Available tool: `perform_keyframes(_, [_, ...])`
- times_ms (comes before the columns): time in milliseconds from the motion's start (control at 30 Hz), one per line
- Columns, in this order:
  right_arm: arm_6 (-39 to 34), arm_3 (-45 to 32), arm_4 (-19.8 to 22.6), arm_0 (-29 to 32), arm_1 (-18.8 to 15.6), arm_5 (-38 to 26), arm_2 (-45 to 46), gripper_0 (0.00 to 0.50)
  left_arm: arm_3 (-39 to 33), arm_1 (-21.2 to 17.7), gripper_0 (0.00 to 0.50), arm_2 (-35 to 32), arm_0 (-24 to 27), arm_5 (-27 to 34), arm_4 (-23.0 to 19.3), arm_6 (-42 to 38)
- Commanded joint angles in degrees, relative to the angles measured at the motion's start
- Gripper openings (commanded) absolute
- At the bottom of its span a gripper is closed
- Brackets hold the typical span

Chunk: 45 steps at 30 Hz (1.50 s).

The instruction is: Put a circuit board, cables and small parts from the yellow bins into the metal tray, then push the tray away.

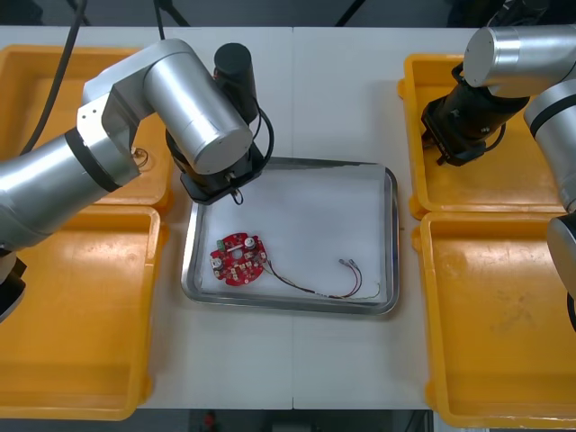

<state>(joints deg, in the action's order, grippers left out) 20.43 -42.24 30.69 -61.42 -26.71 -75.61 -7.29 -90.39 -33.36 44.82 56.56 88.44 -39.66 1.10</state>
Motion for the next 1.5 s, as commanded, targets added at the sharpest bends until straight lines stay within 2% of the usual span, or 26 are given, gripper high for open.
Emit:
perform_keyframes(33, [-0.48, 0.14, 1.04, -0.1, -0.63, 0.82, -3.08, 0.5, -0.23, 1.1, 0.0, 2.12, -1.01, -0.64, 1.34, 0.83])
perform_keyframes(267, [-0.21, 0.14, 1.57, 0.34, -1.51, 1.17, -3.7, 0.5, -0.14, 1.1, 0.0, 4.75, -1.62, -3.1, 3.19, 0.04])
perform_keyframes(633, [1.11, 0.14, 2.18, 1.39, -3.18, 2.92, -3.61, 0.5, -0.14, 1.19, 0.0, 4.93, -2.42, -5.29, 4.77, -1.02])
perform_keyframes(833, [1.63, 0.14, 2.97, 1.57, -3.7, 2.92, -3.61, 0.5, -0.14, 1.19, 0.032, 4.93, -2.42, -5.82, 5.21, -1.02])
perform_keyframes(867, [1.72, 0.14, 3.15, 1.65, -3.7, 2.84, -3.61, 0.434, -0.14, 1.19, 0.072, 4.93, -2.42, -5.91, 5.21, -1.02])
perform_keyframes(900, [1.72, 0.14, 3.33, 1.65, -3.7, 2.84, -3.61, 0.303, -0.14, 1.19, 0.107, 4.93, -2.42, -5.91, 5.3, -1.1])
perform_keyframes(933, [1.72, 0.14, 3.33, 1.65, -3.7, 2.92, -3.61, 0.213, -0.14, 1.19, 0.121, 4.93, -2.42, -6.0, 5.38, -1.02])
perform_keyframes(967, [1.72, 0.14, 3.5, 1.65, -3.7, 2.84, -3.61, 0.056, -0.14, 1.19, 0.131, 4.93, -2.42, -6.08, 5.38, -1.02])
perform_keyframes(1000, [1.72, 0.14, 3.59, 1.65, -3.7, 2.75, -3.61, 0.0, -0.14, 1.19, 0.14, 4.93, -2.42, -6.17, 5.38, -1.1])
perform_keyframes(1133, [1.72, 0.14, 3.77, 1.74, -3.7, 2.49, -3.61, 0.0, -0.14, 1.19, 0.198, 4.93, -2.42, -6.26, 5.56, -0.84])
perform_keyframes(1233, [1.81, 0.14, 3.68, 1.74, -3.79, 2.05, -3.61, 0.0, -0.32, 1.19, 0.259, 4.93, -2.42, -6.26, 5.74, -0.84])
perform_keyframes(1300, [2.07, 0.14, 3.59, 1.74, -4.14, 1.61, -3.61, 0.0, -0.67, 1.19, 0.316, 4.93, -2.42, -6.26, 5.82, -1.02])
perform_keyframes(1500, [3.57, -3.29, 3.94, 1.48, -6.25, -1.29, -3.61, 0.0, -3.13, 0.4, 0.397, 4.66, -2.15, -5.29, 5.91, -1.28])
